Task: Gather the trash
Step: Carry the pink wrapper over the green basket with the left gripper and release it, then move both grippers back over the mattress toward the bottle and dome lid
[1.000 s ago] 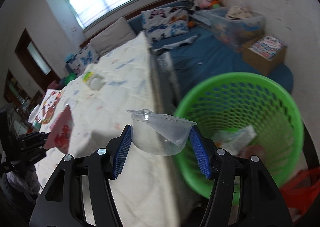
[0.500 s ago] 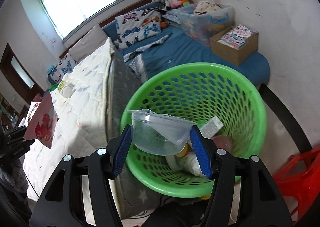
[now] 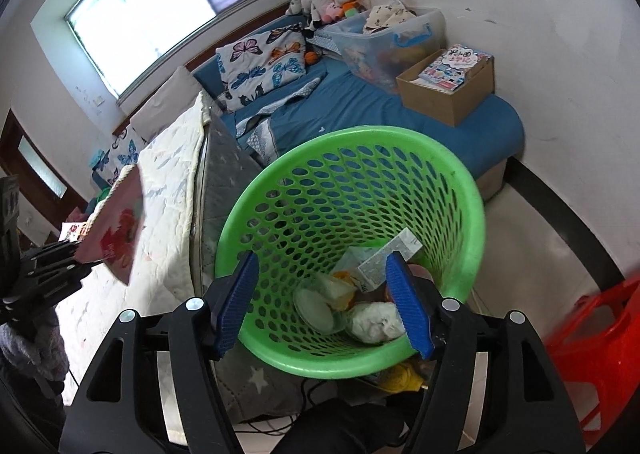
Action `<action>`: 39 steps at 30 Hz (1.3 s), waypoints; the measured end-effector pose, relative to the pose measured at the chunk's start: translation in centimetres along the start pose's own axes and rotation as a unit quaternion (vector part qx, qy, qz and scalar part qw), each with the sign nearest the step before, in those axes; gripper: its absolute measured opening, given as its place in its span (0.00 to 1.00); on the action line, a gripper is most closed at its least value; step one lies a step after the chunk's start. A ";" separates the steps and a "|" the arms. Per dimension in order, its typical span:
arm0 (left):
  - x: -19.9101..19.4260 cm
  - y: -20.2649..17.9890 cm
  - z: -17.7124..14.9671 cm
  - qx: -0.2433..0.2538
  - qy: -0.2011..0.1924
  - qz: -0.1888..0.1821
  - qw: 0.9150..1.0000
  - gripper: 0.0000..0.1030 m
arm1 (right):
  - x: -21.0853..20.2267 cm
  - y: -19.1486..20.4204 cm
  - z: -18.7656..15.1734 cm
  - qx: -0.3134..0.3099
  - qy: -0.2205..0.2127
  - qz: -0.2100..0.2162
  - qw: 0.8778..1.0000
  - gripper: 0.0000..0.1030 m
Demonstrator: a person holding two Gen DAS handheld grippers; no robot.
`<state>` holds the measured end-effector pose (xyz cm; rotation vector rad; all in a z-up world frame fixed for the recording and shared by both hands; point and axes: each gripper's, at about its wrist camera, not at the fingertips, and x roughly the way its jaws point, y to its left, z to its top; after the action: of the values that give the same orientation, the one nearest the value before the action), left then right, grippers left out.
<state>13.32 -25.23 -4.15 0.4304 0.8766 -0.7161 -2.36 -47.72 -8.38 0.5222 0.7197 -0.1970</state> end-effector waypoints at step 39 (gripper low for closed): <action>-0.3 1.8 -1.1 -0.034 -0.002 0.018 0.999 0.48 | -1.0 2.7 -0.7 -0.029 -0.003 0.035 0.999 0.68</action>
<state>13.91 -23.21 -4.43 0.3834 0.8851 -0.6515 -2.55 -45.04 -7.14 0.4916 0.6987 -0.1120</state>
